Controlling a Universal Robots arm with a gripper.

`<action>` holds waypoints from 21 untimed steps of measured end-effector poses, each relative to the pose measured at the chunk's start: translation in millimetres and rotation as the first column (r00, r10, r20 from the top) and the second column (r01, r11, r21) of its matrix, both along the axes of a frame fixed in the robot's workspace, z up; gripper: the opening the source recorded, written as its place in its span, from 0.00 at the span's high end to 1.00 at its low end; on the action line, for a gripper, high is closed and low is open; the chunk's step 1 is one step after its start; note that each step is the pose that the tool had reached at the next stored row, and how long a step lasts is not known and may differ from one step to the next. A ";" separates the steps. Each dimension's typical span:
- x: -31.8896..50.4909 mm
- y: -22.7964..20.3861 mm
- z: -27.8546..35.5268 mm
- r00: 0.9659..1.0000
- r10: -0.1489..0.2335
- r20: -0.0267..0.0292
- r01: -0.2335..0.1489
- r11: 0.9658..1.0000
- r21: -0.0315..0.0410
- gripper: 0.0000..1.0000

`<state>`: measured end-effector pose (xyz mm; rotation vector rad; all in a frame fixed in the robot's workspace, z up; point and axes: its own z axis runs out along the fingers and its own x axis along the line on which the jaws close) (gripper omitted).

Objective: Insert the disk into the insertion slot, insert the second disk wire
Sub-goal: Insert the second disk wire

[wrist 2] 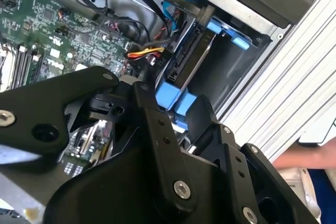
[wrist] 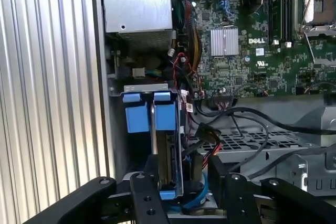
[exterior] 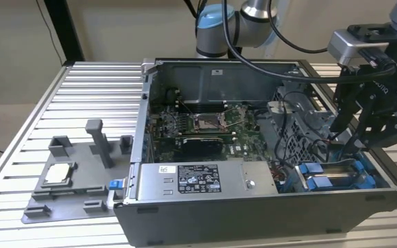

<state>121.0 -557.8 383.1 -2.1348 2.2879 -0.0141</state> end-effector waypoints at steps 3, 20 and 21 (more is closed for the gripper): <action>0.1 3.1 -3.3 1.000 -0.008 0.000 0.008 1.000 -0.002 0.00; 5.7 13.4 -19.7 1.000 -0.024 0.001 0.024 0.999 -0.028 0.00; 5.7 13.4 -20.1 1.000 -0.024 0.001 0.024 0.999 -0.028 0.00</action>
